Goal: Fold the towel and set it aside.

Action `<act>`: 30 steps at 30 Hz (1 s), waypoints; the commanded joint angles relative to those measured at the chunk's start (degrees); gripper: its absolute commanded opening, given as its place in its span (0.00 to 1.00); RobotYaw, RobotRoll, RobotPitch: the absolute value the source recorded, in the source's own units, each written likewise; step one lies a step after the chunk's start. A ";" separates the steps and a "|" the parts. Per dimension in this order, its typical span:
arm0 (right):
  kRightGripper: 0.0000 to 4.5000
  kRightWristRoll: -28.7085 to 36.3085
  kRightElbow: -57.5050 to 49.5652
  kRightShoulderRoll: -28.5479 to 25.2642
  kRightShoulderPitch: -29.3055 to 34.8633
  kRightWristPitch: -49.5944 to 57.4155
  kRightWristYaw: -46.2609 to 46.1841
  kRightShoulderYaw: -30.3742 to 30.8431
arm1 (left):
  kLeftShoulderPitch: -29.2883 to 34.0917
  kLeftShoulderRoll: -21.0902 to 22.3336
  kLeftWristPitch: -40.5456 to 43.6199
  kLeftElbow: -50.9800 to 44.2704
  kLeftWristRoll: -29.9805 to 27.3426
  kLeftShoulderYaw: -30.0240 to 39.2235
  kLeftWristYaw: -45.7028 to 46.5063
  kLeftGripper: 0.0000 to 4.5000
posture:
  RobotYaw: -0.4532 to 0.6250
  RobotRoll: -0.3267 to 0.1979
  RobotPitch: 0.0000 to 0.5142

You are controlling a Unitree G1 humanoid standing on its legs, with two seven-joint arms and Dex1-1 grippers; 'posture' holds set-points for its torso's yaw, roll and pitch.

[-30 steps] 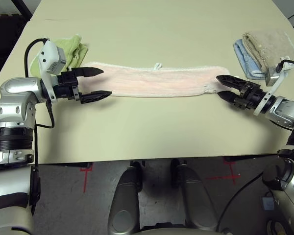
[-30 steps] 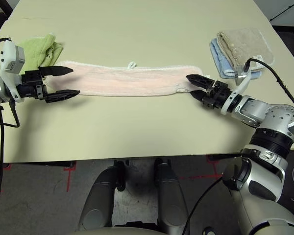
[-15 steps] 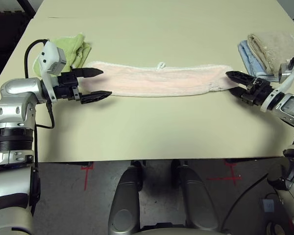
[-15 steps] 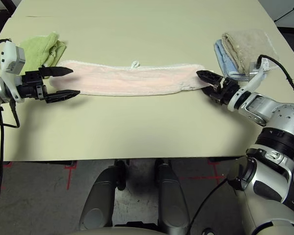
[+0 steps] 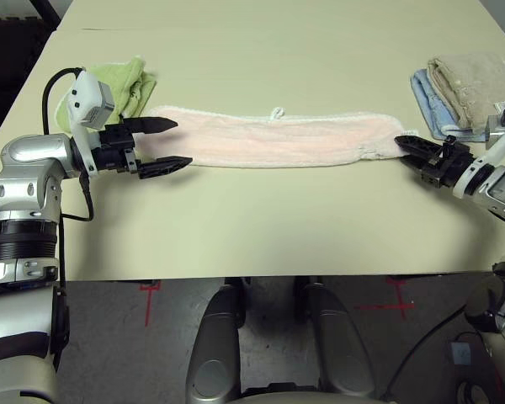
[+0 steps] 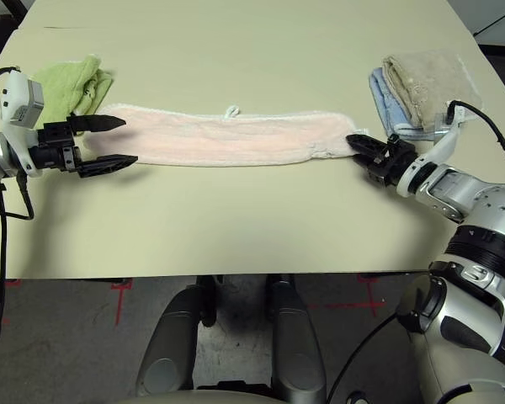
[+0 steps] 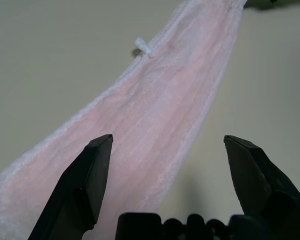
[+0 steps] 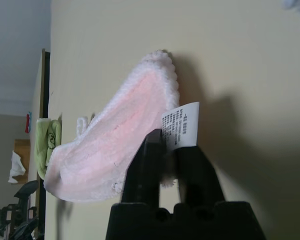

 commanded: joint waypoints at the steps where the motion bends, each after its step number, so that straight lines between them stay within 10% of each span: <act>1: 0.01 0.23 0.92 -1.29 1.23 -0.94 -0.63 -1.22 | 0.53 0.44 0.41 -0.68 -0.31 -0.59 -0.78 1.00 | 0.35 0.62 0.60; 30: 0.01 -2.42 11.90 -11.78 -3.49 -15.10 11.41 4.60 | 1.31 -1.59 -2.91 -1.18 -1.39 0.12 -1.30 1.00 | 0.34 0.62 0.58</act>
